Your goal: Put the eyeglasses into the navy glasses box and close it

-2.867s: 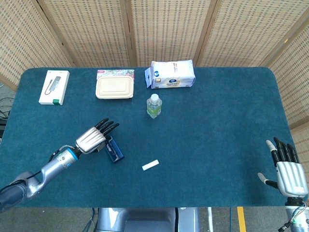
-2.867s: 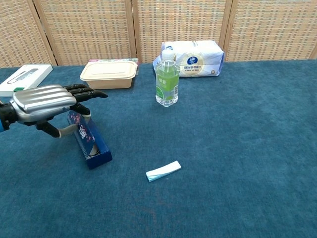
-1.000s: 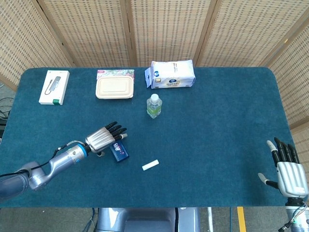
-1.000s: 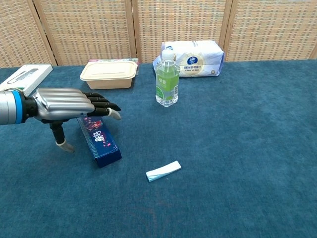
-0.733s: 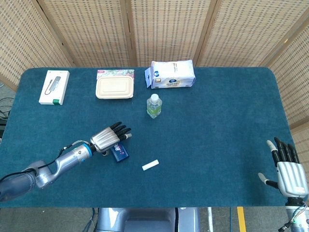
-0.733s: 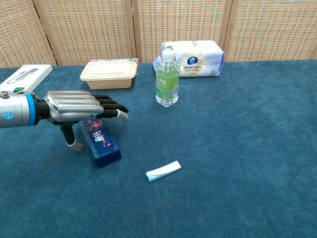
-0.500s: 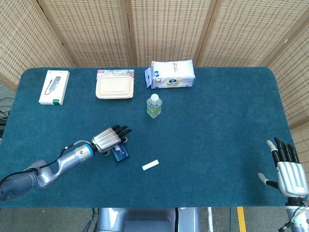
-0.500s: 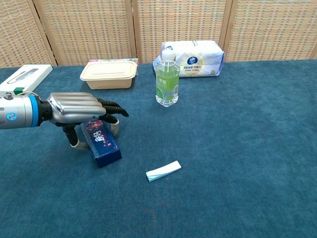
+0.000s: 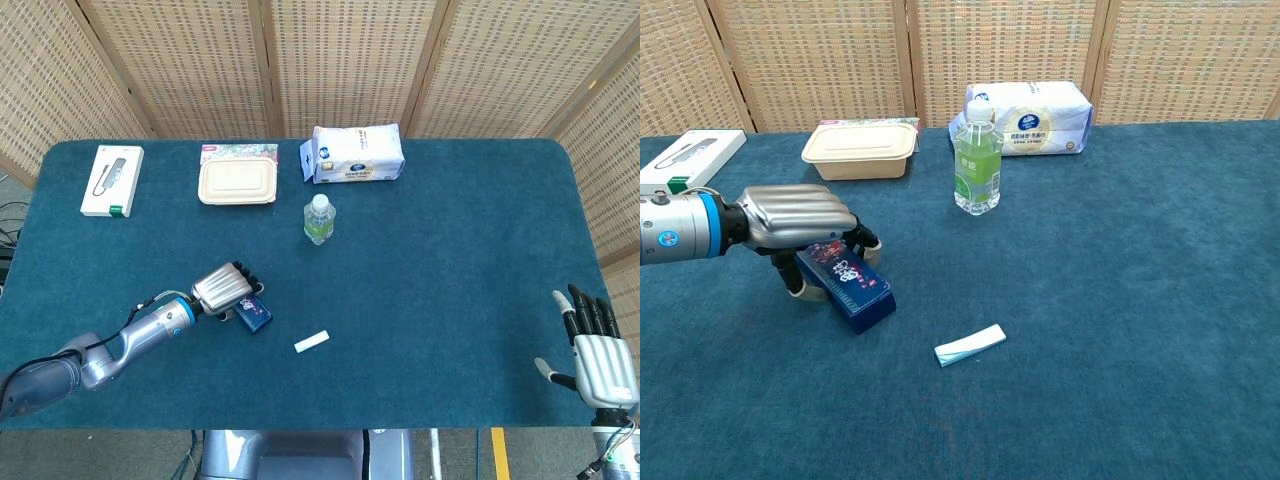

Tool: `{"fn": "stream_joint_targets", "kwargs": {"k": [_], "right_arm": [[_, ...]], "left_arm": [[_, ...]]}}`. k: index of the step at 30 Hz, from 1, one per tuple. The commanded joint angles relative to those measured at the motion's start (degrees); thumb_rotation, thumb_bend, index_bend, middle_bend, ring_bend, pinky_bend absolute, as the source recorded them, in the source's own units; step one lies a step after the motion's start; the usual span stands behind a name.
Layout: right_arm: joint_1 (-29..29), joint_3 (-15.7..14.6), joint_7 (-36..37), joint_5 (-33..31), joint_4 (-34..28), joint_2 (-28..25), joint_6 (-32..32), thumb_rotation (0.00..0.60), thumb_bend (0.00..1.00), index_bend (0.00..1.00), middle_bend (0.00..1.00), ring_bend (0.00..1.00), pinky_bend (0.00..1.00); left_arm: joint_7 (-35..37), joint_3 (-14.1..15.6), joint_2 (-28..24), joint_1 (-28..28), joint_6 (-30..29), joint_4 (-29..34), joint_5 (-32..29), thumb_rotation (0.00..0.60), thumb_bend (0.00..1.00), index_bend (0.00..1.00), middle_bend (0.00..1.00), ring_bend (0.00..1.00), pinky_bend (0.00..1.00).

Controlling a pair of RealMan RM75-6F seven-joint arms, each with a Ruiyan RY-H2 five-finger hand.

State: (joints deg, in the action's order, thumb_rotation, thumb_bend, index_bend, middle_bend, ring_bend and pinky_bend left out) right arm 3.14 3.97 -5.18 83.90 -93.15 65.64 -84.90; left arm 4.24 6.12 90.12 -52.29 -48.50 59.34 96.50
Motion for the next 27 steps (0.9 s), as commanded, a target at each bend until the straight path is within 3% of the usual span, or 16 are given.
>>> {"fn": "stream_joint_targets", "kwargs": {"k": [1, 3, 6, 9, 16, 22, 27], "right_arm": [[0.0, 0.0, 0.04, -0.01, 0.01, -0.01, 0.01, 0.6, 0.21, 0.01, 0.0, 0.0, 0.0], [0.0, -0.01, 0.07, 0.01, 0.02, -0.02, 0.02, 0.6, 0.21, 0.01, 0.0, 0.0, 0.0], [0.04, 0.02, 0.03, -0.01, 0.0, -0.03, 0.06, 0.6, 0.21, 0.01, 0.0, 0.0, 0.0], [0.07, 0.04, -0.04, -0.08, 0.09, -0.01, 0.12, 0.6, 0.21, 0.01, 0.0, 0.0, 0.0], [0.0, -0.01, -0.44, 0.0, -0.2, 0.02, -0.05, 0.6, 0.21, 0.01, 0.0, 0.0, 0.0], [-0.19, -0.08, -0.54, 0.18, -0.13, 0.12, -0.45, 0.6, 0.21, 0.02, 0.0, 0.0, 0.0], [-0.24, -0.09, -0.8, 0.19, -0.22, 0.15, -0.53, 0.6, 0.21, 0.02, 0.0, 0.0, 0.0]], "left_arm": [[-0.25, 0.21, -0.01, 0.1, -0.31, -0.23, 0.27, 0.6, 0.19, 0.42, 0.17, 0.21, 0.31], [-0.44, 0.29, -0.21, 0.1, -0.39, -0.09, 0.34, 0.6, 0.09, 0.22, 0.03, 0.06, 0.2], [-0.74, 0.26, -1.11, 0.09, -0.08, 0.96, 0.0, 0.6, 0.01, 0.02, 0.0, 0.0, 0.04], [-1.9, -0.44, -3.18, 0.54, -0.86, 3.97, -0.92, 0.6, 0.0, 0.0, 0.0, 0.0, 0.0], [-10.51, -4.54, -18.15, 9.1, -12.74, 21.61, -8.92, 0.6, 0.0, 0.0, 0.0, 0.0, 0.0], [-15.69, -4.62, -27.55, 18.18, -19.97, 32.14, -18.08, 0.6, 0.0, 0.0, 0.0, 0.0, 0.0], [-17.79, -4.35, -31.22, 25.22, -25.57, 37.14, -25.61, 0.6, 0.0, 0.0, 0.0, 0.0, 0.0]]}}
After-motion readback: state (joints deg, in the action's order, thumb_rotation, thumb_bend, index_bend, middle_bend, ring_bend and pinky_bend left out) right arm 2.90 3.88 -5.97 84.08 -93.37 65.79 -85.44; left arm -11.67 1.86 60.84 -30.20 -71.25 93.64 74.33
